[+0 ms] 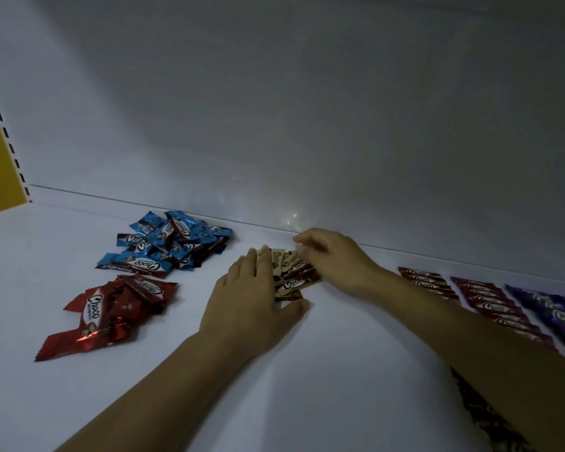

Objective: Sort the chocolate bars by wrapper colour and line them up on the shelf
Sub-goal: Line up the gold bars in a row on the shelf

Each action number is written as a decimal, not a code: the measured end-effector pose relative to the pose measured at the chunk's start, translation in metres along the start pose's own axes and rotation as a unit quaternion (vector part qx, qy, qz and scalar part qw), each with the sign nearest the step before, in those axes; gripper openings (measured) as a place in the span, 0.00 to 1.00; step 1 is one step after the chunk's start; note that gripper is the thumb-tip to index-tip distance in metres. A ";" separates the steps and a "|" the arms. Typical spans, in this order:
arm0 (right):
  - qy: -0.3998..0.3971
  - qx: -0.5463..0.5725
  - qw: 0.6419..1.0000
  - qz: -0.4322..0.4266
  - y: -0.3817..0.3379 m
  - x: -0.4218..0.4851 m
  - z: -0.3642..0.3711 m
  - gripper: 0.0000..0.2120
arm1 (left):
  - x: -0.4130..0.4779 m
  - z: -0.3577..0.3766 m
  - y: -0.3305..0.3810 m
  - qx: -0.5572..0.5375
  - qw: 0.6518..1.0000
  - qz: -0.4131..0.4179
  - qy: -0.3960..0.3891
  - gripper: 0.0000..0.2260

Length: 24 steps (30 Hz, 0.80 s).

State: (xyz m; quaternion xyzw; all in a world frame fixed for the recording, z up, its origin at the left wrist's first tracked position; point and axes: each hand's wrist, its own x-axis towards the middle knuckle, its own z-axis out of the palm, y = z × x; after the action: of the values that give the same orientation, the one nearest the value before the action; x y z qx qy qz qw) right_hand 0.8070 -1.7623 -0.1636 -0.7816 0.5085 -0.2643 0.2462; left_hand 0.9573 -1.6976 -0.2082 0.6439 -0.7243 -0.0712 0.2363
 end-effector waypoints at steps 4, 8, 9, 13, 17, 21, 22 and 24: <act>-0.043 0.018 0.999 -0.003 -0.010 -0.011 0.014 0.14 | 0.000 -0.004 0.000 -0.012 1.000 0.001 -0.006 0.43; -0.083 0.114 0.989 -0.033 -0.018 -0.029 0.016 0.12 | -0.002 -0.007 0.001 -0.023 0.999 0.023 0.006 0.44; -0.076 0.136 0.987 -0.041 -0.018 -0.033 0.014 0.12 | -0.002 -0.009 0.002 -0.022 0.999 0.025 0.009 0.43; 0.025 0.117 0.993 -0.002 -0.011 -0.034 0.001 0.14 | -0.001 -0.010 0.002 0.016 1.000 0.023 0.009 0.34; -0.020 0.052 0.997 0.055 -0.011 -0.034 0.003 0.06 | -0.003 -0.010 0.004 0.019 0.999 0.039 -0.015 0.37; -0.011 0.096 0.992 0.076 -0.020 -0.033 0.009 0.06 | -0.005 -0.015 0.007 -0.034 0.999 0.033 -0.020 0.38; -0.011 0.112 0.990 0.084 -0.021 -0.032 0.007 0.06 | -0.005 -0.015 0.007 -0.044 0.998 0.032 -0.019 0.37; -0.015 0.136 0.986 0.096 -0.019 -0.032 0.003 0.06 | -0.004 -0.015 0.007 -0.043 0.998 0.039 -0.037 0.35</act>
State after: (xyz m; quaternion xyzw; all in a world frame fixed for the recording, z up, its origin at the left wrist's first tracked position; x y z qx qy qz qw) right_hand 0.8111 -1.7254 -0.1587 -0.6925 0.5366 -0.2940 0.3821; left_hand 0.9575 -1.6891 -0.1929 0.6011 -0.7536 -0.1168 0.2389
